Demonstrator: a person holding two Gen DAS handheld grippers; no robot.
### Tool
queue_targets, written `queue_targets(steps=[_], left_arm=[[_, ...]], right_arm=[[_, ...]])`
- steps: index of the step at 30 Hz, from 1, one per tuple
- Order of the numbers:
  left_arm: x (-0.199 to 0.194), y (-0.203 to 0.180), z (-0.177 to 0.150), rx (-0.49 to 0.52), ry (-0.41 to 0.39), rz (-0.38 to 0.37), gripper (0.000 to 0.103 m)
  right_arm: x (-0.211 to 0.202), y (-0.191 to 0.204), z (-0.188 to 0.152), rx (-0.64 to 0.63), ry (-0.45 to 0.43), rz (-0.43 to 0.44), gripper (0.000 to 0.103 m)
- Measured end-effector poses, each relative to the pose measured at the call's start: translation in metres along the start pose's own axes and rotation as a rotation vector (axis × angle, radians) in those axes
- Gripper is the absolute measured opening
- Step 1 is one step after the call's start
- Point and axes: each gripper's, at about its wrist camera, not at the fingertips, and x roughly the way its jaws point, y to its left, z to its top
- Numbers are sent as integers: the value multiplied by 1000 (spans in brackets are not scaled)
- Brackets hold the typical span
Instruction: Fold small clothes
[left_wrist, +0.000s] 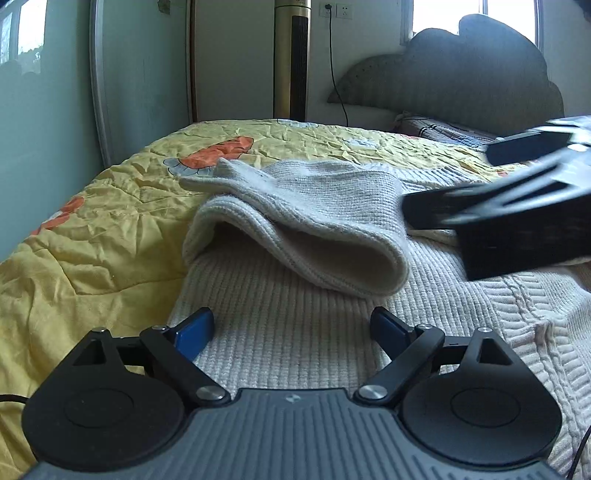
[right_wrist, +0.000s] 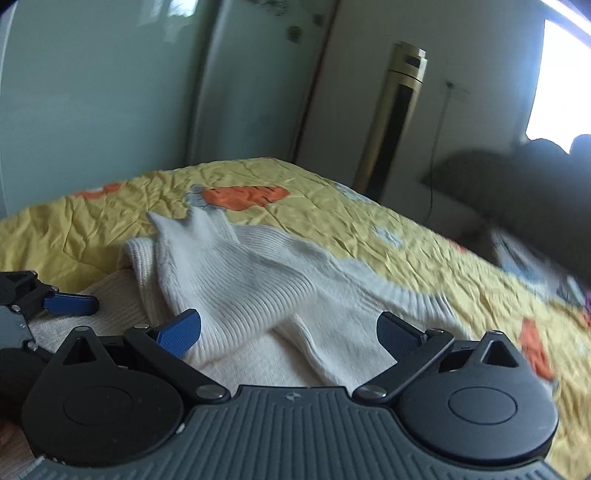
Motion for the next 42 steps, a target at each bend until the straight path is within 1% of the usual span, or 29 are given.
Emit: queue_targets(steps=[2,4,6,9,11,12,13,14,15,16,18,19,21,23,25,26,27,28,29,30,31,32,35,39,42], left_arm=[[0,0,0,0,0,-1,94],[0,0,0,-1,0,-3,94],[0,0,0,-3,-1,-6,94],[0,0,-1,-3,-1,-7,95],[0,-1,-1,-1,0,-6,95],[0,-1,-1,-2,-1,-7,95],[0,0,-1,-4,-1,-8,95],[0,0,-1,-7,-2,-11,95],[-1,0,-1,-11,-3,-14,95],[-1,1,-1,-14,-3,-17,95],[-1,1,-1,-17,-4,-19,95],[-1,1,-1,-18,-3,-20,95],[-1,1,-2,-16,-3,-18,95],[-1,0,-2,-14,-3,-17,95],[0,-1,-2,-11,-1,-14,95],[0,-1,-2,-9,-1,-13,95],[0,-1,-2,-8,0,-12,95],[0,-1,-2,-7,-1,-11,96],[0,-1,-2,-7,-1,-11,96],[0,-2,-2,-8,-1,-12,96],[0,-2,-2,-7,-1,-11,96],[0,-2,-2,-7,-1,-11,96],[0,-1,-2,-6,0,-11,96],[0,-1,-2,-7,-1,-12,96],[0,-1,-2,-7,0,-12,96]], right_arm=[[13,9,10,-35,28,35,96],[23,15,18,-50,53,70,87],[31,23,22,-72,80,91,85],[31,38,22,-126,97,147,84],[37,49,22,-176,113,146,82],[41,53,22,-197,120,128,77],[46,56,23,-216,122,103,65],[52,57,24,-225,125,84,57],[56,56,25,-218,127,73,39],[58,53,27,-191,120,73,25],[58,43,29,-99,98,78,16],[54,36,29,-42,74,78,15],[39,20,24,65,6,45,9],[21,-2,12,207,-61,15,9],[7,-32,-8,409,-83,22,9],[4,-49,-22,525,-72,43,9],[4,-63,-36,624,-42,71,11],[7,-73,-49,691,-1,99,23],[11,-81,-62,746,51,123,27],[14,-86,-71,782,83,133,39],[15,-90,-80,812,97,141,45],[16,-93,-87,840,92,153,48],[18,-99,-93,890,83,172,47],[18,-95,-88,892,59,144,52],[18,-105,-97,995,43,172,55]])
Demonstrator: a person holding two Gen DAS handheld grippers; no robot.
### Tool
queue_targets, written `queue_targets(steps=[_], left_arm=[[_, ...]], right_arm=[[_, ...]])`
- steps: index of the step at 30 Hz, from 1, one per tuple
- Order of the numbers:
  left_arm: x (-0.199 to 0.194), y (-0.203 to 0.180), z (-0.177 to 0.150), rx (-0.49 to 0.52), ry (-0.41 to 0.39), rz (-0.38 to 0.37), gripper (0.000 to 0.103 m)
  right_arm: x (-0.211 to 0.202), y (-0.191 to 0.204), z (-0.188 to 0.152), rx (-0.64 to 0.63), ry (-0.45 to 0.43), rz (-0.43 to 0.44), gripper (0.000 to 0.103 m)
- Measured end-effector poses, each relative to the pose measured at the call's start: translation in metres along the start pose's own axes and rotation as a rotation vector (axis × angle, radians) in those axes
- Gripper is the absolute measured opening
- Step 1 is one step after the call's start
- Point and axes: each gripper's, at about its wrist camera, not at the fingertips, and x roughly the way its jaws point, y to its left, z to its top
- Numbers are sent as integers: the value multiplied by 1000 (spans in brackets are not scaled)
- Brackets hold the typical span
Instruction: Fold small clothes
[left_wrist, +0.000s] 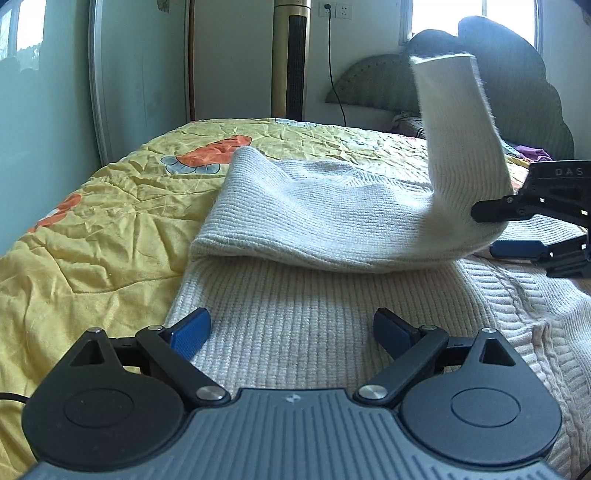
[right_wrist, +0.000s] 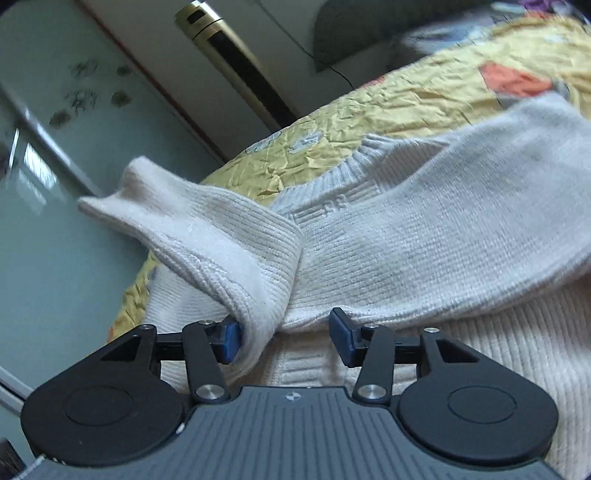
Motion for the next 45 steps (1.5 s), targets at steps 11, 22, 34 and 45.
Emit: queue_targets(steps=[11,22,34,45], left_arm=[[0,0,0,0,0,0,96],[0,1,0,0,1,0,96],[-9,3,36,128,-74,130,96],[64,21,78,69,-10,317,96]], right_arm=[[-15,-18,4,72,-34,12,63],[-22,-75,45,182,-139,-18,57],[-4,-59,75,-32,-30,-60,11],[-24,18,111,-446,-278,89,10]])
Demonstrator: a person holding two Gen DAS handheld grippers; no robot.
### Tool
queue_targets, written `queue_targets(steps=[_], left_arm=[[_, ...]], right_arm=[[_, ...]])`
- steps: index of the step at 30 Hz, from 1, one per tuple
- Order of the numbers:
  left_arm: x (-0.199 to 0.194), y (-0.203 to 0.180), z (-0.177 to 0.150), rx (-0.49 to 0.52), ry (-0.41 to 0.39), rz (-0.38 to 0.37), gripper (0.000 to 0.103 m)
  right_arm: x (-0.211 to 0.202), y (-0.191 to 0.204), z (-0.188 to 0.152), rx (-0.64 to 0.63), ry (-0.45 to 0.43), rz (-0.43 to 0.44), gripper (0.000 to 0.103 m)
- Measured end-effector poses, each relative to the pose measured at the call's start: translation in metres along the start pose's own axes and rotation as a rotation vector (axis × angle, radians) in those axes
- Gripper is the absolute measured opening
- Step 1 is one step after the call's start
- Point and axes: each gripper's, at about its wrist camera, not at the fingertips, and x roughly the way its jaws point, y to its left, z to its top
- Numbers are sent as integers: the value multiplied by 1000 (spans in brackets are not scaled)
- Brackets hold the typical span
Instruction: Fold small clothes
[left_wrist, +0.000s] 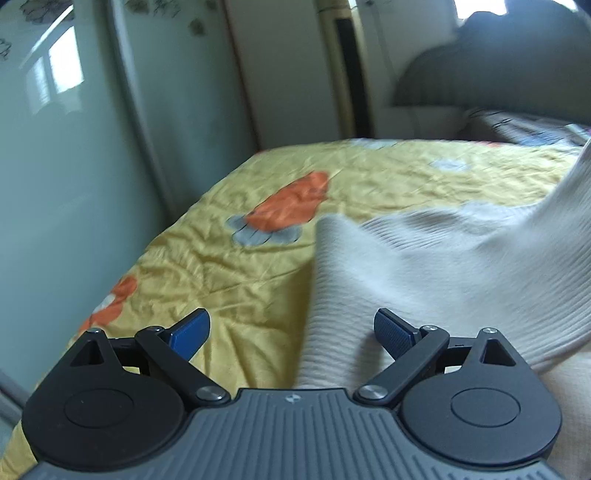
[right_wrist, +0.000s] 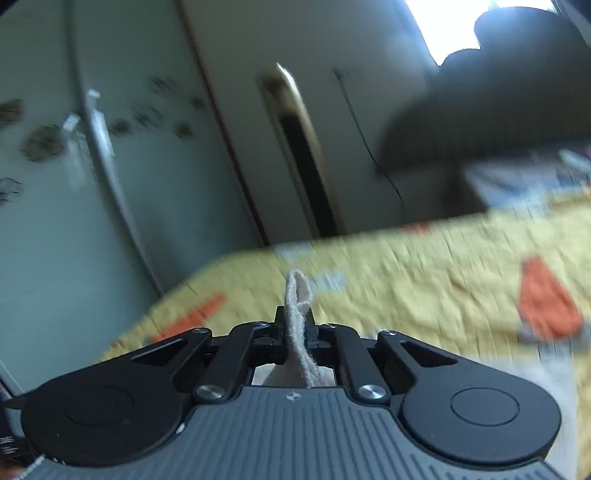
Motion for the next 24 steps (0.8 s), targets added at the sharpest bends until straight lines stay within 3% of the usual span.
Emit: queue_targets(steps=[2,3,5,8,11,13,16,19,21,22,24], left_arm=[[5,2,-5,-12,6,14,97],[5,3,-7,-20,5,9,97],[6,6,-9,-34,5,2,97],[5,6,-7,-29,12,3,97],[-4,5,-7,-13,1,8,97],[-12,5,-9,-17,-6,5,97],[-23,4,-14,-50,-2,-46,97],[-27,-1,-20,-56,24,-73,97],[-32,-3,-23,-54,24,-72,97],[-35,-3,-24,-57,24,-76,97],[-40,-1,-25,-71,27,-94,97]], right_arm=[[-7,3,0,-83,-65,2,10],[-5,-2,-4,-86,-49,-24,9],[7,-23,-17,-37,47,-106,10],[29,-59,-42,57,236,-239,21],[20,-71,-51,96,238,-343,27],[2,-65,-49,84,182,-369,48],[-16,-36,-52,-30,139,-337,64],[-7,-24,-62,-127,233,-259,73],[11,-24,-71,-140,339,-314,76],[14,-27,-72,-132,358,-367,81],[7,-29,-68,-88,329,-400,82]])
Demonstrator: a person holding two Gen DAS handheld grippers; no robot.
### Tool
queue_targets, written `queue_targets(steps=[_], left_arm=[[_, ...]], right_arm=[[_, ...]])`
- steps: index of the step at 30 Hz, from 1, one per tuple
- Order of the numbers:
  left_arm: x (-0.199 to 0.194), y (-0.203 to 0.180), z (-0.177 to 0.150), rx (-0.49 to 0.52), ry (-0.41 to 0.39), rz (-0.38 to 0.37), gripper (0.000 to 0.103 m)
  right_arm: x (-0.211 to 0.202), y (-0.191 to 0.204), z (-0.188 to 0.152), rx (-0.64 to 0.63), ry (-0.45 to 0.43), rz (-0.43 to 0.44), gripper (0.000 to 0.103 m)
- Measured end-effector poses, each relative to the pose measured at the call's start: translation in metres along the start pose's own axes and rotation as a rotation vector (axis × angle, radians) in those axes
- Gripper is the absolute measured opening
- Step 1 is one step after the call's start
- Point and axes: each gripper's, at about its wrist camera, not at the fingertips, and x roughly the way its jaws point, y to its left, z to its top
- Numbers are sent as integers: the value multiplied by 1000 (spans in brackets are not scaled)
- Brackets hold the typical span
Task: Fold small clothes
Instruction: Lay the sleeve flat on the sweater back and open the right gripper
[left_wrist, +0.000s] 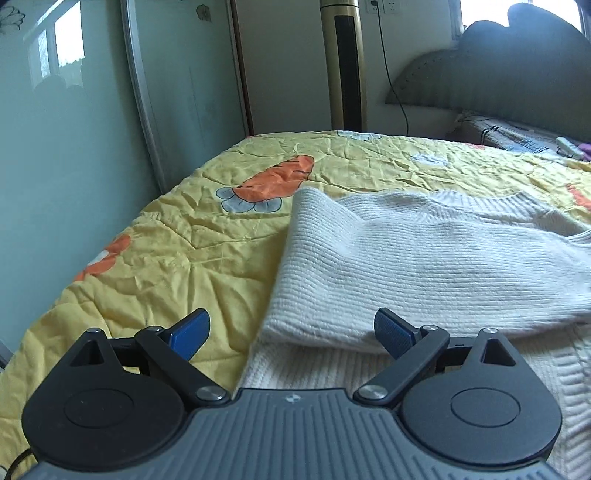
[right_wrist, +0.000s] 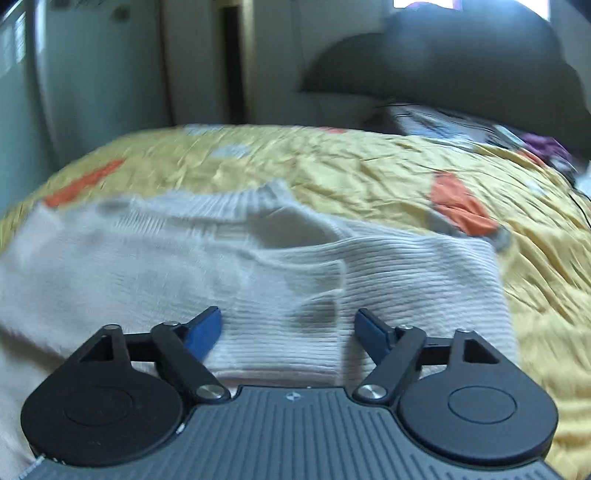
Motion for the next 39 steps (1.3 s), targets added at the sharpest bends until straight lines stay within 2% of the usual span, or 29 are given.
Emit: queue_targets(steps=[2,4,5,9,13,23,29,39], left_arm=[[-3,1,-1,-19,9,-15,97],[-6,2,-3,-38,20,-32,97],[-6,2,-4,-45,25,-40,97],[-9,0,-9,-37,36,-47,97],[-12,0,-13,-25,42,-44,97],[-25,-3,-26,-33,61,-83,97],[-31,-17,-37,12,54,-75,97],[-40,-23,-47,-19,66,-95,97]], right_arm=[[-13,3,0,-8,-31,-18,86],[-23,8,-4,-50,-55,-16,100],[-26,10,-8,-72,-54,-21,102],[-22,21,-19,-109,1,-71,102],[-27,19,-26,-41,15,-52,102],[-57,18,-53,-49,17,-51,102],[-65,15,-72,-45,50,-59,102],[-74,12,-84,-11,39,-53,103]])
